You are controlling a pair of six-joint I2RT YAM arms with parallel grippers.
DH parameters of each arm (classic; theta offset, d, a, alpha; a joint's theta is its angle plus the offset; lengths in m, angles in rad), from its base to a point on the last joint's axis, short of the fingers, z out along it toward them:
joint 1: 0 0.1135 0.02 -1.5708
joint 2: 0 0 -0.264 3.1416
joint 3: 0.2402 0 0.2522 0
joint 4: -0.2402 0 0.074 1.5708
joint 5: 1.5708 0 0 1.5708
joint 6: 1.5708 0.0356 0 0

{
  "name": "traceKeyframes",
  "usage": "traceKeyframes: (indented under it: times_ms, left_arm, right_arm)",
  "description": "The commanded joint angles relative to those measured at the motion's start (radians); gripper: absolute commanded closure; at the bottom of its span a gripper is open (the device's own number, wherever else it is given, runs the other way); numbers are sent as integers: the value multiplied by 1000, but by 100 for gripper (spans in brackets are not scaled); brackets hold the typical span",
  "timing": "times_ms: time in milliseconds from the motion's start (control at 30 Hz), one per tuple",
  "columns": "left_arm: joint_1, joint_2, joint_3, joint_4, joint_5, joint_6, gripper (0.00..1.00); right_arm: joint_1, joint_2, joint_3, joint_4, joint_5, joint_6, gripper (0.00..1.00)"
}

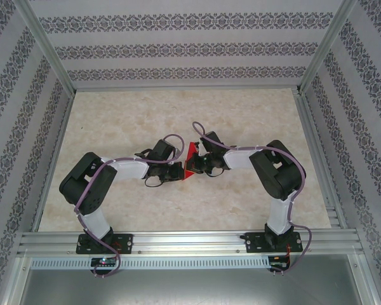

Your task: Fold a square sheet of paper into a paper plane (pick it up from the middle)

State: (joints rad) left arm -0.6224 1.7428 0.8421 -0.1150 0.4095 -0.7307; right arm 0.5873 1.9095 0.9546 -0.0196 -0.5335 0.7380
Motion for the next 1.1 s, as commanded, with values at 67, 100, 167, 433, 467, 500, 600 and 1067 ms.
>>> traceKeyframes:
  times_ms: [67,100,167,433,467,500,600,1067]
  left_arm:
    - [-2,-37,1,131,39,-46,91]
    - [-2,-27,4,130,36,-45,91]
    - [-2,-9,2,126,29,-44,92]
    - [-3,24,-37,91,-16,-38,96]
    - [-4,26,-44,88,-14,-39,96]
    - [-3,26,-55,80,-15,-37,96]
    - [-3,26,-73,34,-30,-20,98]
    - [-3,40,-61,-128,-47,20,100]
  right_arm:
    - [-13,37,-3,-59,54,-14,97]
    - [-13,37,-4,-58,52,-14,98]
    - [-14,37,-4,-55,49,-12,98]
    - [-20,44,-6,-43,36,-8,98]
    - [-23,45,-6,-44,36,-8,98]
    - [-26,47,-5,-41,35,-9,98]
    - [-39,51,-1,-40,32,-16,98]
    - [-182,87,43,-16,33,-115,98]
